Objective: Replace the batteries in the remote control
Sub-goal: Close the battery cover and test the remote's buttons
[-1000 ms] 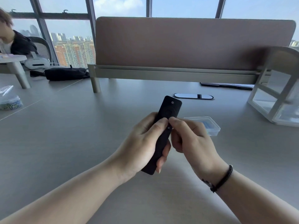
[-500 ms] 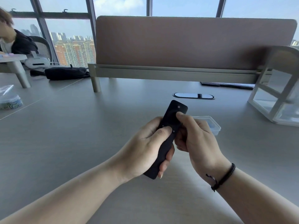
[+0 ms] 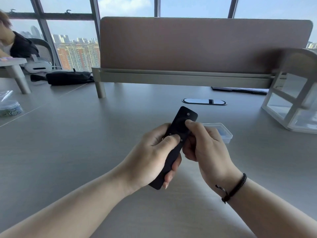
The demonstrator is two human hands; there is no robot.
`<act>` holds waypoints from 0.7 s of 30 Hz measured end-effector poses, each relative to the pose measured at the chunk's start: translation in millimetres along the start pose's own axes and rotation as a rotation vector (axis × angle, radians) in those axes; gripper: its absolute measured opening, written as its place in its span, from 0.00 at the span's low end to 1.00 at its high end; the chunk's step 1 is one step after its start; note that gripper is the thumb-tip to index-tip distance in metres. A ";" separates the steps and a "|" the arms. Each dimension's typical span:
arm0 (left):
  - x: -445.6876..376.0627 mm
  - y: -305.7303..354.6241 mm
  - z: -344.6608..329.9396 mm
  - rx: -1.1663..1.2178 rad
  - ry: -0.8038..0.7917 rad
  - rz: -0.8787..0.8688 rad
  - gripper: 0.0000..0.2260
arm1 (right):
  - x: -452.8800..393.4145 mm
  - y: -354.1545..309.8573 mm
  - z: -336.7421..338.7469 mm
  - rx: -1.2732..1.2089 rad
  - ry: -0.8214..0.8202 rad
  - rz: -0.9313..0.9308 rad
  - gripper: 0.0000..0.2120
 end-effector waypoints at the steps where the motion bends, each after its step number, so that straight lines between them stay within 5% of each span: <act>1: 0.0 -0.9 0.2 0.001 0.004 0.003 0.09 | 0.1 -0.2 0.1 0.006 -0.001 0.003 0.21; 8: 0.0 -3.0 0.3 0.068 0.009 0.113 0.22 | 7.5 -8.7 -7.2 0.097 -0.096 0.086 0.20; 21: -1.1 2.5 6.2 0.034 0.092 0.093 0.24 | 11.9 -17.8 -11.1 0.109 -0.117 0.182 0.20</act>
Point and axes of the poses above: each hand's wrist, its own x-axis away from the middle knuckle, its own z-axis out of the back of the hand, y = z × x, the point moved 9 cm from there along -x, towards the middle knuckle, and after that the axes turned 15 degrees about y, right-handed, at the moved point
